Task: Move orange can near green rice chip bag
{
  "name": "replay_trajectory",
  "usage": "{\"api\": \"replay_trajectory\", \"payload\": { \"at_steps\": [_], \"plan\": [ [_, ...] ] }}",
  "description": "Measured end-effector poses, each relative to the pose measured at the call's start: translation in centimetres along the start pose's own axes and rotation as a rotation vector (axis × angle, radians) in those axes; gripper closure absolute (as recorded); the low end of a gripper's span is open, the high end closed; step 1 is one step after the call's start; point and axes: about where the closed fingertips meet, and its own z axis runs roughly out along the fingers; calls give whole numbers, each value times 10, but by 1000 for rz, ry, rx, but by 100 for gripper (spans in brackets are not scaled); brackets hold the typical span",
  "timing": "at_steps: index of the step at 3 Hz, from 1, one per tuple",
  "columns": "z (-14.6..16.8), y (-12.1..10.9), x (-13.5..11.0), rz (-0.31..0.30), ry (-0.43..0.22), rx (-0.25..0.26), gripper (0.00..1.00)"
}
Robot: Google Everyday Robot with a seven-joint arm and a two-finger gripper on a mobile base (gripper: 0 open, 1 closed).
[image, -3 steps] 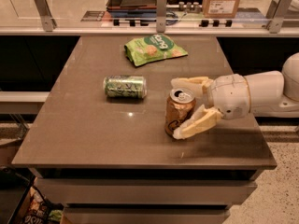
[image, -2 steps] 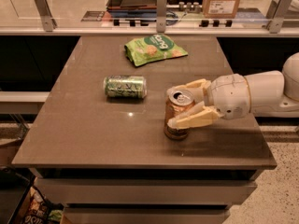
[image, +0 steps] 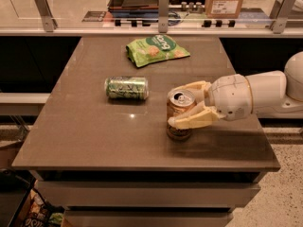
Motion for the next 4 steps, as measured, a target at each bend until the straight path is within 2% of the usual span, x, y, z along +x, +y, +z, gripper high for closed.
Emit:
{"api": "replay_trajectory", "payload": {
  "at_steps": [1,2,3,4],
  "plan": [
    [2,1,-1,-2,0,-3,100],
    [-1,-5,-5,4,0,-1,100],
    [-22,-27,-12,35,-27,38,100],
    [-48,-60,-20,60,-58,90,100]
  ]
}}
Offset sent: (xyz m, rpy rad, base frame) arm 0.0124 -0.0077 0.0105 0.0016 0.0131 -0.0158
